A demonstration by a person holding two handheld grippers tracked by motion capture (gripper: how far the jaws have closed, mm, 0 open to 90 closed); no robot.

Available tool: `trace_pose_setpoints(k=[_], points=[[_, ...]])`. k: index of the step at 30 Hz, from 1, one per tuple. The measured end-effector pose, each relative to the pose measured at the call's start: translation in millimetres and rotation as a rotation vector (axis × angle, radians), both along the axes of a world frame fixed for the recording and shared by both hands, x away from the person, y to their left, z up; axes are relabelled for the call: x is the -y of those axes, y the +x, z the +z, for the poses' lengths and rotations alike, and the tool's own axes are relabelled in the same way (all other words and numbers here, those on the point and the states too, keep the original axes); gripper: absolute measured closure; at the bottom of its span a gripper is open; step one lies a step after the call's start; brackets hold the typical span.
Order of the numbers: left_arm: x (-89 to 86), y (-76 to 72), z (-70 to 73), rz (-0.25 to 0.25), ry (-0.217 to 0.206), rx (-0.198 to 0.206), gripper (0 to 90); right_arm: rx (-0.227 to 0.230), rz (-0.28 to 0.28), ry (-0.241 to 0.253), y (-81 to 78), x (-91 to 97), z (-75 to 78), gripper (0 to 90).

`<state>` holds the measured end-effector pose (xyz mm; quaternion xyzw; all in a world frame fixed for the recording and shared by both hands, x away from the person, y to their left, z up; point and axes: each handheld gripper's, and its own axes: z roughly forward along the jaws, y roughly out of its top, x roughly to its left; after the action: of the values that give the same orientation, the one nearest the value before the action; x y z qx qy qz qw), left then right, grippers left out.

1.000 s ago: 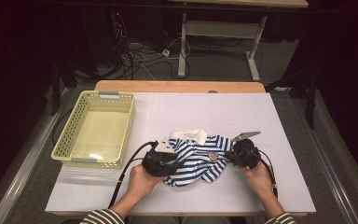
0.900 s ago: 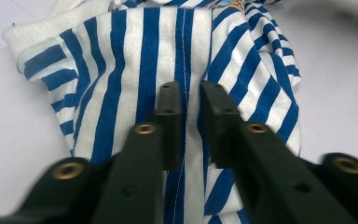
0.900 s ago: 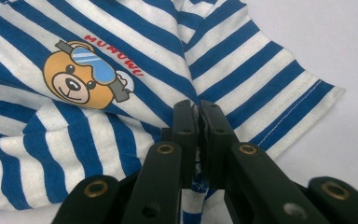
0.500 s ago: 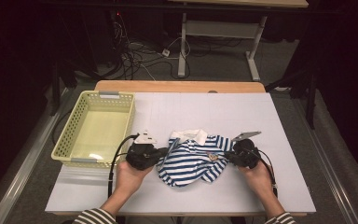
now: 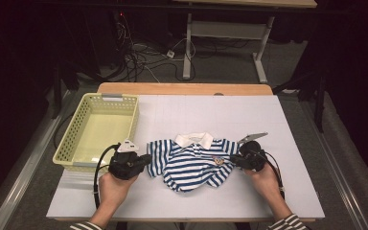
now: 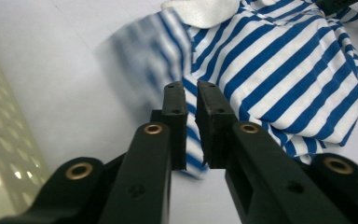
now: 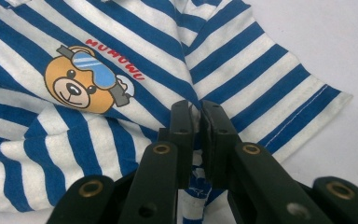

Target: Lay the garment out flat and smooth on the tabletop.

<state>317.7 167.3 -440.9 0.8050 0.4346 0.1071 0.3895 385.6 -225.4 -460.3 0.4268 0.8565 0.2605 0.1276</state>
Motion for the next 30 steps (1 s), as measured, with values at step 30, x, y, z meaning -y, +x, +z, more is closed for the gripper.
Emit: trace_pose_setpoints(k=[30], points=[[68.4, 36.9, -29.0, -0.269, 0.053, -0.125, 85.6, 0.004, 0.058, -0.018, -17.7, -20.3, -1.7, 85.4]])
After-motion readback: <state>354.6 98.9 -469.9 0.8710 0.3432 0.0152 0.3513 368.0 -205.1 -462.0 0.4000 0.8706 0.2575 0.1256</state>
